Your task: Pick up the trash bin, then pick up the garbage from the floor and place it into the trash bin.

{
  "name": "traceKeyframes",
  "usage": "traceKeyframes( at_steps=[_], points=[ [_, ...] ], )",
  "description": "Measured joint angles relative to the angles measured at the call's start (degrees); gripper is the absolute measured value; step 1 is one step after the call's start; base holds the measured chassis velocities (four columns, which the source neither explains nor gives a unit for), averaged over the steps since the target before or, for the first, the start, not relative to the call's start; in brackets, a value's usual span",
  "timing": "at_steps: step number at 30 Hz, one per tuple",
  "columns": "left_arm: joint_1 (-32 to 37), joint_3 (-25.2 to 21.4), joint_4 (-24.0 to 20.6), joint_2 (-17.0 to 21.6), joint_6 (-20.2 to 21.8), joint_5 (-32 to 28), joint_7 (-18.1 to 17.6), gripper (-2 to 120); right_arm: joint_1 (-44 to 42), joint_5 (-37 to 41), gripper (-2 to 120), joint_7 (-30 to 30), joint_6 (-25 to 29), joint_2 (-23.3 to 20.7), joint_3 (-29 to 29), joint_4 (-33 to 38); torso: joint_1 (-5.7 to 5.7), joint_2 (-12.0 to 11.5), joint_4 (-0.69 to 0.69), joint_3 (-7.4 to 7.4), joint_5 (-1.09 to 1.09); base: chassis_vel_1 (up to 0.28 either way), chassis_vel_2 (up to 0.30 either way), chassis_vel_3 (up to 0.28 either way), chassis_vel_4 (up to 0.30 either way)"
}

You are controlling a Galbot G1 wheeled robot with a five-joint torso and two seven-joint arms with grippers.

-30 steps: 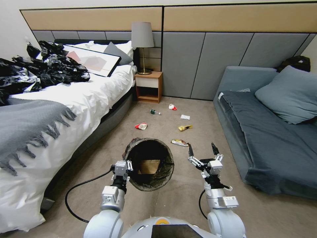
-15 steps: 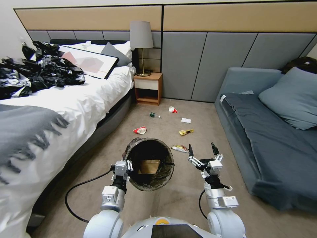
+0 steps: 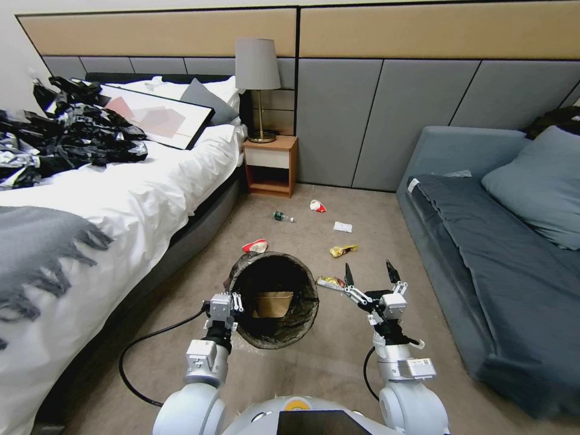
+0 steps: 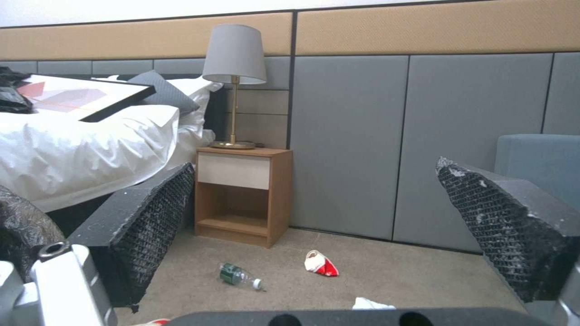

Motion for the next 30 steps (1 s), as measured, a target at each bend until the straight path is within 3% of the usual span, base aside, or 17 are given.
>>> traceKeyframes(
  at_steps=[17,30],
  points=[
    [0.0,-0.1,0.1,0.0,0.0,0.1,0.0,2,0.2,0.1,100,-0.6,0.4,0.0,0.1,-0.2,0.00,0.0,0.00,0.00,0.00,-0.118,0.122,0.120,-0.126],
    [0.2,0.0,0.1,0.3,-0.1,0.1,0.0,2,1.7,-2.1,100,-2.4,3.0,0.0,1.1,-1.4,0.00,0.0,0.00,-0.01,0.00,-0.010,0.010,0.012,-0.011]
  ],
)
